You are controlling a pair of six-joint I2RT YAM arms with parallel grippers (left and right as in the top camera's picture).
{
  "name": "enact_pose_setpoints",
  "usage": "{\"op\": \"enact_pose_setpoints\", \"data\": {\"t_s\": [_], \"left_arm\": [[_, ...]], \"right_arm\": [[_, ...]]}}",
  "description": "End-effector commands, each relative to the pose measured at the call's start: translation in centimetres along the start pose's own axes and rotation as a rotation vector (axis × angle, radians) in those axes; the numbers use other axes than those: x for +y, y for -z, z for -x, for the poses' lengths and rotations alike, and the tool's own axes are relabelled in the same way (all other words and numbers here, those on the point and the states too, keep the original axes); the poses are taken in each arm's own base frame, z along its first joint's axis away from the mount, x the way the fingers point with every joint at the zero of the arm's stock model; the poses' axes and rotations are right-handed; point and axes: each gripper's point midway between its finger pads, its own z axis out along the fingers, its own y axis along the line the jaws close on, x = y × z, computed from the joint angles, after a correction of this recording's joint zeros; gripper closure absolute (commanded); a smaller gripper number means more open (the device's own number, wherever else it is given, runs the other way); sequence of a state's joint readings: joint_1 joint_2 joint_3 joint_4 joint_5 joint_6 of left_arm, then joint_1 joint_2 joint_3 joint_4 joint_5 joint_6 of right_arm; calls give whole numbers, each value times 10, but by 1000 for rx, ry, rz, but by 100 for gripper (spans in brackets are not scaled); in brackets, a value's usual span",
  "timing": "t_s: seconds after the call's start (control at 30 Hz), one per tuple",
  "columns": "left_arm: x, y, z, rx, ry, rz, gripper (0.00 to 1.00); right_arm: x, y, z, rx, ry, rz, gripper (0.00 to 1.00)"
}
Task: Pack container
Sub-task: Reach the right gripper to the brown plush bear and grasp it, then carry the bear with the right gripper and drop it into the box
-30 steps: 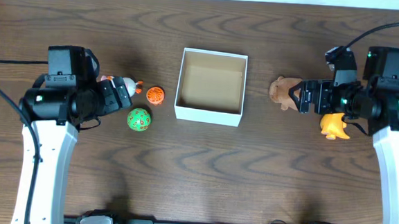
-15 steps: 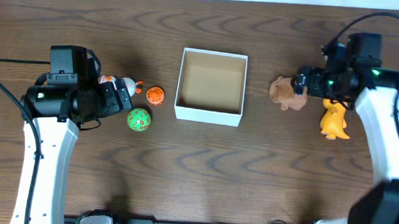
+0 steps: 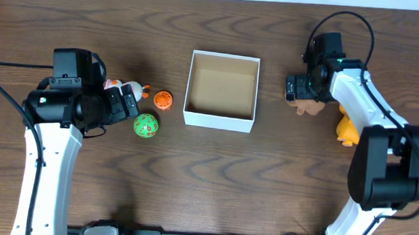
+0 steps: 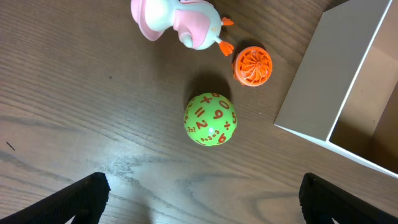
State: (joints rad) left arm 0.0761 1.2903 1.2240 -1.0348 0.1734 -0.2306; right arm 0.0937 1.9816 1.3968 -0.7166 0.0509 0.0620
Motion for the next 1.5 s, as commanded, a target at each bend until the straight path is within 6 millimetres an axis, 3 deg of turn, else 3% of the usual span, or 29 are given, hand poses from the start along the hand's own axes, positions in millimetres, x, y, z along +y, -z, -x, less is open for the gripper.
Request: {"op": "enact_pose_setpoints", "data": {"t_s": [0.0,0.07,0.2,0.3,0.33,0.43,0.53,0.67,0.77,0.9,0.97,1.03,1.1,1.2,1.47], "left_arm": [[-1,4,5,-13,-15,-1,2],[-1,4,5,-13,-15,-1,2],[-1,4,5,-13,-15,-1,2],[-1,4,5,-13,-15,-1,2],[-1,4,5,-13,-15,-1,2],[-1,4,5,-13,-15,-1,2],[-1,4,5,-13,-15,-1,2],[-1,4,5,-13,-15,-1,2],[-1,4,5,-13,-15,-1,2],[-1,4,5,-13,-15,-1,2],[-1,4,5,-13,-15,-1,2],[-1,4,5,-13,-15,-1,2],[-1,4,5,-13,-15,-1,2],[-1,4,5,-13,-15,-1,2],[-1,4,5,-13,-15,-1,2]], "right_arm": [[-8,-19,-3,33,-49,-35,1],[-3,-28,-8,57,-48,-6,4],[1,-36,-14,85,-61,2,33],[3,-36,-15,90,-108,1,88],[3,-34,-15,91,-126,1,98],[3,-26,-16,90,-148,2,99],[4,-6,-9,54,-150,8,99],[18,53,17,-77,-184,43,99],[45,116,39,-224,-186,103,99],[97,200,58,-433,-124,207,99],[127,226,60,-504,-70,260,99],[155,238,57,-545,-19,296,99],[179,237,52,-556,14,300,99],[202,216,46,-535,15,257,99],[249,108,33,-356,-2,248,94]]}}
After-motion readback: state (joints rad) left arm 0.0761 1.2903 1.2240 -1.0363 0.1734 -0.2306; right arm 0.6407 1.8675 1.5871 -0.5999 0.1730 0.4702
